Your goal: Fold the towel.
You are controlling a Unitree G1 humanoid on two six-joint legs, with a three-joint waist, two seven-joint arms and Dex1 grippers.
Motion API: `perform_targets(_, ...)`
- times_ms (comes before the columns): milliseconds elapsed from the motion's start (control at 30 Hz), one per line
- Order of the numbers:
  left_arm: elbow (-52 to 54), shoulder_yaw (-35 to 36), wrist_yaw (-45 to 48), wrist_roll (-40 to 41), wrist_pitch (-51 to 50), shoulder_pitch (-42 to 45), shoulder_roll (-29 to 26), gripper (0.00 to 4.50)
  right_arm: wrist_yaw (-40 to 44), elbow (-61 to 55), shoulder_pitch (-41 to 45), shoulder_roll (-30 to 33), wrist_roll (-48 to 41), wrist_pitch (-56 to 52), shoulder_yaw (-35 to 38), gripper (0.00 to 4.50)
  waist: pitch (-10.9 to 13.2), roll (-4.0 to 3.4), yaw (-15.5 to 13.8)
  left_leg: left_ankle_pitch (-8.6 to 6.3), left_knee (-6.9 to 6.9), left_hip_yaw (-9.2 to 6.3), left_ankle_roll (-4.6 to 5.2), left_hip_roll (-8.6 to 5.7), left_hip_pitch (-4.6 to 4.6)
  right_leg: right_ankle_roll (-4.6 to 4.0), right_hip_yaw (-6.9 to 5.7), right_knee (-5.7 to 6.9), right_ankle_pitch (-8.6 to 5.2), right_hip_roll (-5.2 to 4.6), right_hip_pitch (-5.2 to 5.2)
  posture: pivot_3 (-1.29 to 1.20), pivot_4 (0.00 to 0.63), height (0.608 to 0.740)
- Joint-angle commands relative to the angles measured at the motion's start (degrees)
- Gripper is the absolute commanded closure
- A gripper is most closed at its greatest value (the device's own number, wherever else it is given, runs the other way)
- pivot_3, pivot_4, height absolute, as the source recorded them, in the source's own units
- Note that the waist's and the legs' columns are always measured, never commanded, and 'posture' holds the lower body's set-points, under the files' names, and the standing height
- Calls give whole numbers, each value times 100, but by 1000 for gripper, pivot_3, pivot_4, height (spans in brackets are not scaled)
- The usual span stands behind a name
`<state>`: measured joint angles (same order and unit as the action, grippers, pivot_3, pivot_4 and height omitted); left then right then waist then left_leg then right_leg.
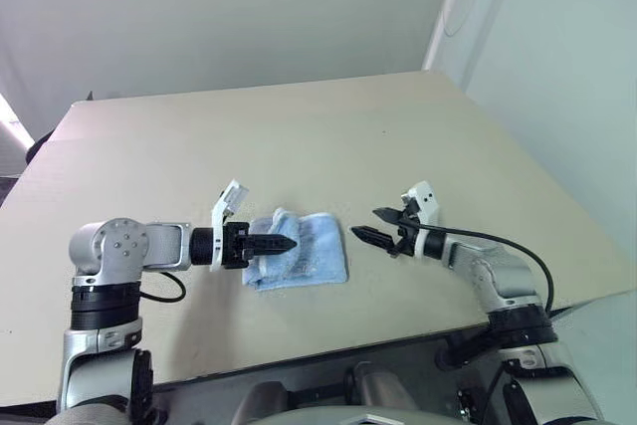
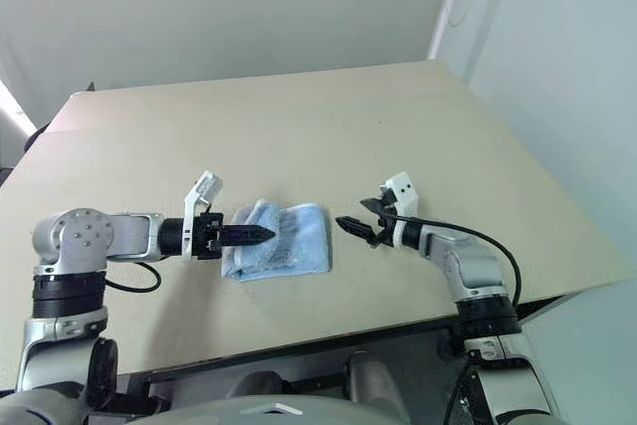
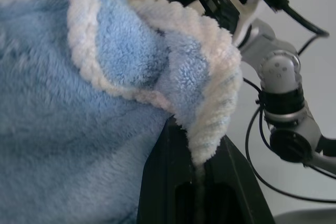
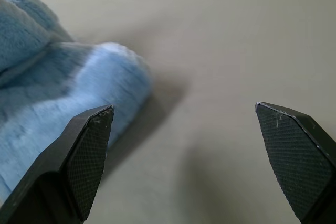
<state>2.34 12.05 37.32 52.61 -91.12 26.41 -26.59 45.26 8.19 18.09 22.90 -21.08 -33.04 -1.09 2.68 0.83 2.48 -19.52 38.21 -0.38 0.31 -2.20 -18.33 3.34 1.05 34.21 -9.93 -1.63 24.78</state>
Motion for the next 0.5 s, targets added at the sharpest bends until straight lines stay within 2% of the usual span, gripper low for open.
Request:
perform_targets(33,-293,-21,-197,-199,183,249,176,4445,-142,-371,-103,26,-121,-31,226,0,0,0,-1,0,0,0,0,0,-1,0,0,0,0,1,-2,0,0,740)
perform_targets(233,-668,-790,-306,-781,820,253,377,4445,-335,-449,-278,-29,-42,22,203,0,0,0,-9,2,1,2,-1,0,0,16,3,-3,-15,6,-20,0,0,740)
perform_targets(367,-849,-832,-196,-726,895,416,628,3462,-438,-370,-232,-86,-39,20,218,0,1,0,-12,2,4,3,-1,-4,0,12,5,-6,-18,4,-25,0,0,740)
perform_targets(500,-809,-827,-81,-613,887,534,786,1997,-465,-384,-209,-70,-66,-8,225,0,0,0,-12,2,4,3,-1,-4,-1,13,5,-6,-18,5,-25,0,0,740)
